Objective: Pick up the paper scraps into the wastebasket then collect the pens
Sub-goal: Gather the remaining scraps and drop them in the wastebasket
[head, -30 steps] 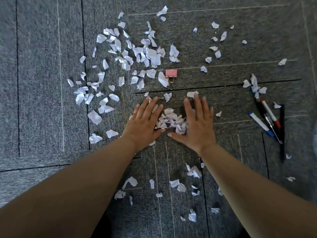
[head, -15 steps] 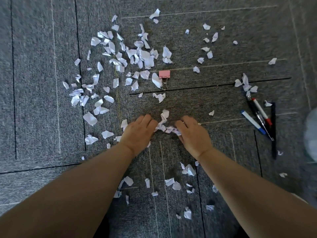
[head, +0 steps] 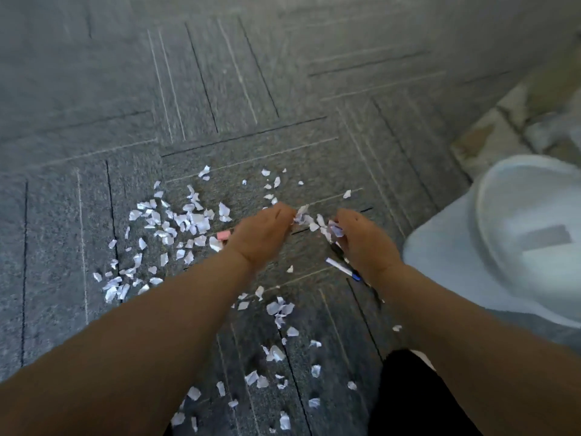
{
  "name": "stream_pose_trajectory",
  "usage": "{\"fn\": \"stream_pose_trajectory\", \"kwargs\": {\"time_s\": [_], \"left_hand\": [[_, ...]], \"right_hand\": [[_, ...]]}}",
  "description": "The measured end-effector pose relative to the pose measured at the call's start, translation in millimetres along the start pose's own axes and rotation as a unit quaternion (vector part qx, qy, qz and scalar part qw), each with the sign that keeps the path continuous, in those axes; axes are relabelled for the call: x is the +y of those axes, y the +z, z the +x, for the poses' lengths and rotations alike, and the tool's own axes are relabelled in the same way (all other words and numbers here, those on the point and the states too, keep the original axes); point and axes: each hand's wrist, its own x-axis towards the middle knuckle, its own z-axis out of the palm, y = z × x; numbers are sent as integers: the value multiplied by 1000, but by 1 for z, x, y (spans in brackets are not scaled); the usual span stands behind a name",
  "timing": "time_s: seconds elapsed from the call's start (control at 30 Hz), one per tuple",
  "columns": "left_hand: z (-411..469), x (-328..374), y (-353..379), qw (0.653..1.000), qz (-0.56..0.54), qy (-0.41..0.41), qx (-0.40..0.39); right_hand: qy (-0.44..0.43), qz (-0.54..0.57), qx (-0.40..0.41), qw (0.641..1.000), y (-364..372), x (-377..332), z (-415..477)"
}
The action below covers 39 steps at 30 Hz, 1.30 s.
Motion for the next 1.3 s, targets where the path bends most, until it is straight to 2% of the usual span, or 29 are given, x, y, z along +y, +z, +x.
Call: {"fn": "stream_pose_trajectory", "kwargs": {"time_s": [0.17, 0.33, 0.4, 0.47, 0.53, 0.73, 0.87, 0.93, 1.1, 1.3], "left_hand": [[31, 93, -43, 998, 18, 63, 16], [52, 188, -48, 990, 26, 134, 24], [63, 224, -41, 988, 45, 146, 13], [74, 254, -31, 985, 60, 162, 3], [84, 274, -19, 982, 74, 174, -3], [107, 305, 13, 974, 120, 189, -35], [119, 312, 26, 958, 160, 178, -158], [120, 308, 29, 956, 172, 156, -180], [99, 282, 25, 961, 182, 165, -130], [46, 226, 17, 980, 147, 131, -41]], "right_hand": [[29, -31, 101, 994, -122, 31, -33], [151, -95, 173, 969, -205, 89, -81], [230, -129, 106, 959, -215, 110, -98], [302, -152, -18, 941, -217, 128, -113], [327, -166, -70, 928, -220, 140, -124], [303, -148, 1, 941, -233, 153, -147], [290, -134, 9, 948, -234, 152, -154], [278, -136, 2, 951, -231, 149, -155], [259, -139, -29, 955, -218, 134, -155], [167, -134, 9, 977, -187, 90, -134]]}}
